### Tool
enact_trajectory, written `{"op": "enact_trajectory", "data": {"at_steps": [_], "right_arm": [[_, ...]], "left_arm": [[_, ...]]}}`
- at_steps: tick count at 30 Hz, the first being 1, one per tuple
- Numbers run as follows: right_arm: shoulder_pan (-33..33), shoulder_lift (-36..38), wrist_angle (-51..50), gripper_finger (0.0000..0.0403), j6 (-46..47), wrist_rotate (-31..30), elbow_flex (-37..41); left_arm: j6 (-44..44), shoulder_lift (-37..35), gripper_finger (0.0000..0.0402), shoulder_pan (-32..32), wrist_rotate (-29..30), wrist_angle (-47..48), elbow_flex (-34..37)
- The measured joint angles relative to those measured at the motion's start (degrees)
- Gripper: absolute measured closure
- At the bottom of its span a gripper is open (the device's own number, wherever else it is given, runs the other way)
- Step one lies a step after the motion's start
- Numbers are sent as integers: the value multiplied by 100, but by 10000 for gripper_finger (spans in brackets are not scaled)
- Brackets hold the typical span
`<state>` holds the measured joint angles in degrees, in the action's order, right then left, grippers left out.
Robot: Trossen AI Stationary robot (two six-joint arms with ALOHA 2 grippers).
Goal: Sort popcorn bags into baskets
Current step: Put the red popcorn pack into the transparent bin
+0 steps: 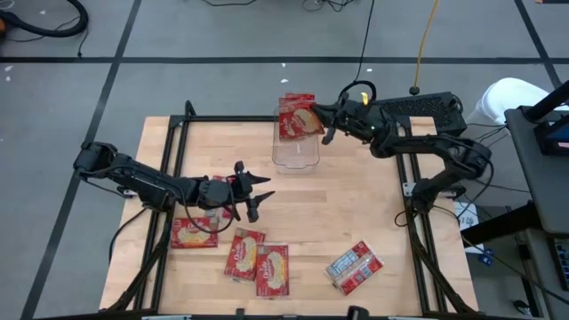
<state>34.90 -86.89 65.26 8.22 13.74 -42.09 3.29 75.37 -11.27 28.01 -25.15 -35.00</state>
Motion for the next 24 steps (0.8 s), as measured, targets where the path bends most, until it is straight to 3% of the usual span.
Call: {"op": "enact_trajectory", "data": {"at_steps": [18, 24], "right_arm": [[114, -1705, 708, 403, 102, 4, -753], [224, -1828, 632, 403, 121, 185, -810]], "left_arm": [[-11, 0, 199, 112, 0, 116, 2], [-373, 0, 199, 686, 185, 298, 2]]}}
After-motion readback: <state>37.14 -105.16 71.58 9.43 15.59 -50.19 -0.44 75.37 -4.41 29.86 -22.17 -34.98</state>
